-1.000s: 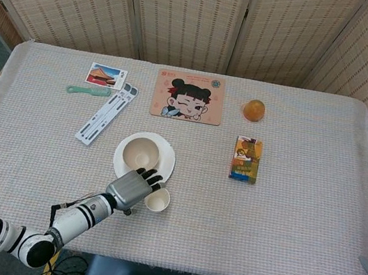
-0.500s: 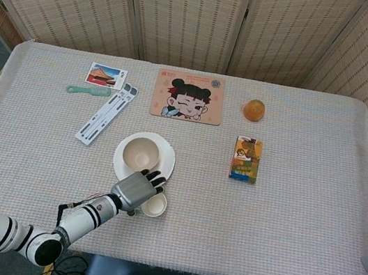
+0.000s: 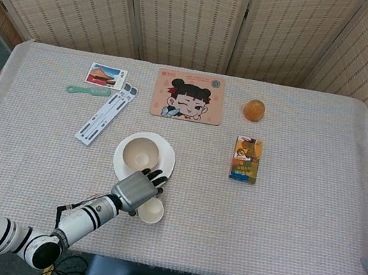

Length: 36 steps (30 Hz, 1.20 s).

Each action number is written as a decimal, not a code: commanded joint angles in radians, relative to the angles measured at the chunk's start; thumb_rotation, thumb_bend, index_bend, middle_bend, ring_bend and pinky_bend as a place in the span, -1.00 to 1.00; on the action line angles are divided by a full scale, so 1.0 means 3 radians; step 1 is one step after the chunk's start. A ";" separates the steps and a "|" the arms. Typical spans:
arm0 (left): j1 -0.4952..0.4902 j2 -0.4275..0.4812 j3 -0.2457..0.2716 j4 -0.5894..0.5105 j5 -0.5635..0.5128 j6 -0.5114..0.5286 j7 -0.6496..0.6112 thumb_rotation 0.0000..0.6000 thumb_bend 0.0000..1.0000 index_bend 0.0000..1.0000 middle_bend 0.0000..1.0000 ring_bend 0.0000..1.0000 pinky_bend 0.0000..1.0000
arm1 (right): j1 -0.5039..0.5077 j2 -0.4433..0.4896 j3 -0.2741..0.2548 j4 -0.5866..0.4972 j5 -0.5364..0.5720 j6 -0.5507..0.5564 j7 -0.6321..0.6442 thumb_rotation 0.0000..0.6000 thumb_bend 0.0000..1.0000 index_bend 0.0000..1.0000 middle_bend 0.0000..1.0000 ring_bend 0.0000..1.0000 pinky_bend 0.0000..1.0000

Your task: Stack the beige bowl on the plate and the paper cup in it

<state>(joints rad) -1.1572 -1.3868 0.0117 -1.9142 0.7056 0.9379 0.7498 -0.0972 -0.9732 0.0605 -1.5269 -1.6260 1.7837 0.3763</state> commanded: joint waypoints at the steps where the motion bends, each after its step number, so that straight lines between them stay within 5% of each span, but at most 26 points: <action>1: -0.0003 0.0006 -0.0009 -0.0008 -0.0003 0.0009 -0.0004 1.00 -0.48 -0.20 -0.73 -1.00 -0.60 | -0.0005 -0.0001 -0.0002 0.0002 -0.0006 0.0009 -0.0002 1.00 -0.76 -1.00 -1.00 -1.00 -1.00; 15: -0.0052 0.0483 -0.0415 -0.0042 -0.0408 -0.0431 -0.0726 1.00 -0.48 -0.20 -0.71 -1.00 -0.60 | 0.0011 0.0002 0.0002 0.0001 0.0017 -0.0038 0.0000 1.00 -0.76 -1.00 -1.00 -1.00 -1.00; 22: -0.0101 0.0632 -0.0459 0.0106 -0.0445 -0.0549 -0.0882 1.00 -0.48 -0.18 -0.69 -1.00 -0.60 | 0.0026 -0.0002 0.0000 -0.0029 0.0019 -0.0073 -0.0063 1.00 -0.76 -1.00 -1.00 -1.00 -1.00; 36: -0.0204 0.0502 -0.0452 0.1032 -0.0473 -0.1122 -0.1309 1.00 -0.48 -0.16 -0.69 -1.00 -0.60 | 0.0074 -0.0010 0.0046 -0.0068 0.0177 -0.0225 -0.0160 1.00 -0.76 -1.00 -1.00 -1.00 -1.00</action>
<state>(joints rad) -1.2110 -1.2239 -0.1243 -1.6467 0.5644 0.6379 0.3852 -0.0774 -0.9755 0.0720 -1.5462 -1.5767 1.7201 0.3308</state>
